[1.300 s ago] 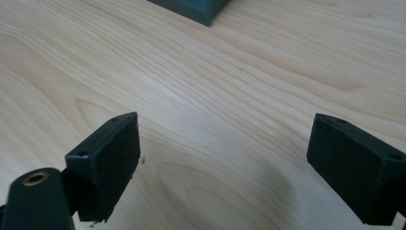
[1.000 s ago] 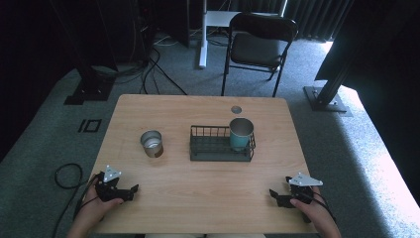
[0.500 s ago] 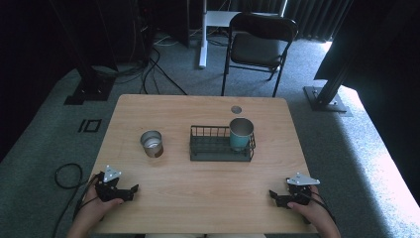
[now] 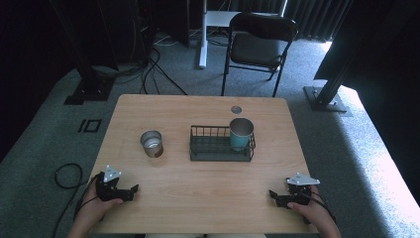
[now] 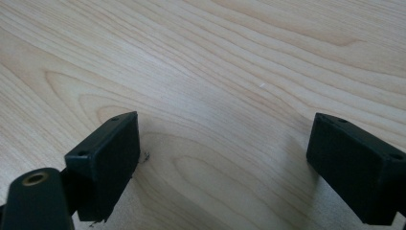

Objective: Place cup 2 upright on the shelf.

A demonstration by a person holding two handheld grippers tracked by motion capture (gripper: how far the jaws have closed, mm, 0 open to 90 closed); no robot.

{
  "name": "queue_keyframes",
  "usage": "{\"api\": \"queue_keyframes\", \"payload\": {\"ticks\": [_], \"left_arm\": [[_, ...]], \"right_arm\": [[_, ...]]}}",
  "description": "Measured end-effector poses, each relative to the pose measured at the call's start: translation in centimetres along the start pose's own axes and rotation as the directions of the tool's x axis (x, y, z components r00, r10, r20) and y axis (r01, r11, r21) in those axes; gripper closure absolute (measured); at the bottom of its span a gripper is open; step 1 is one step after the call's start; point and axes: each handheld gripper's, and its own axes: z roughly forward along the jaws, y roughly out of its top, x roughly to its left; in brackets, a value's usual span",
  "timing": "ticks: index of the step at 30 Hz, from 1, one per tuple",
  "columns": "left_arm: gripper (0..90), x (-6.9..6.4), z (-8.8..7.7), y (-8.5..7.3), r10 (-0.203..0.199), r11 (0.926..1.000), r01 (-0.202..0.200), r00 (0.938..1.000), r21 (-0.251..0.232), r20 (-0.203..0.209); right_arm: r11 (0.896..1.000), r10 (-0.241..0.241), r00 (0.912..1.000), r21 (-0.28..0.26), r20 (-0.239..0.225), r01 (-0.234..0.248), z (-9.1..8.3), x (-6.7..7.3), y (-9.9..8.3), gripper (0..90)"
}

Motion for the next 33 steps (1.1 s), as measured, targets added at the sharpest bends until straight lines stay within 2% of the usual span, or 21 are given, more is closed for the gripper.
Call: {"api": "queue_keyframes", "payload": {"ticks": [6,13,16,23,26,33], "left_arm": [[1.7,-0.2,-0.1,-0.1,-0.018,0.9998,0.017,0.9997,-0.001,-0.016],[1.7,-0.5,-0.2,0.0,0.014,0.9999,-0.014,0.9998,0.006,-0.016],[1.7,-0.7,-0.2,0.1,0.013,0.9999,-0.013,0.9999,0.003,-0.008],[1.7,-1.0,-0.3,0.5,0.0,0.9997,0.0,1.0,-0.024,0.007],[1.7,-1.2,-0.4,0.9,-0.016,0.9983,0.017,0.9998,-0.056,0.01],[1.7,-1.6,-0.3,2.0,-0.017,0.9944,0.019,0.9997,-0.104,0.018]], "right_arm": [[1.0,0.0,1.0,0.0,0.0,0.0,0.0,0.0,0.0,10.7],[1.0,0.0,1.0,0.0,0.0,0.0,0.0,0.0,0.0,10.7],[1.0,0.0,1.0,0.0,0.0,0.0,0.0,0.0,0.0,10.7],[1.0,0.0,1.0,0.0,0.0,0.0,0.0,0.0,0.0,10.7],[1.0,0.0,1.0,0.0,0.0,0.0,0.0,0.0,0.0,10.7],[1.0,0.0,1.0,0.0,0.0,0.0,0.0,0.0,0.0,10.7]]}}
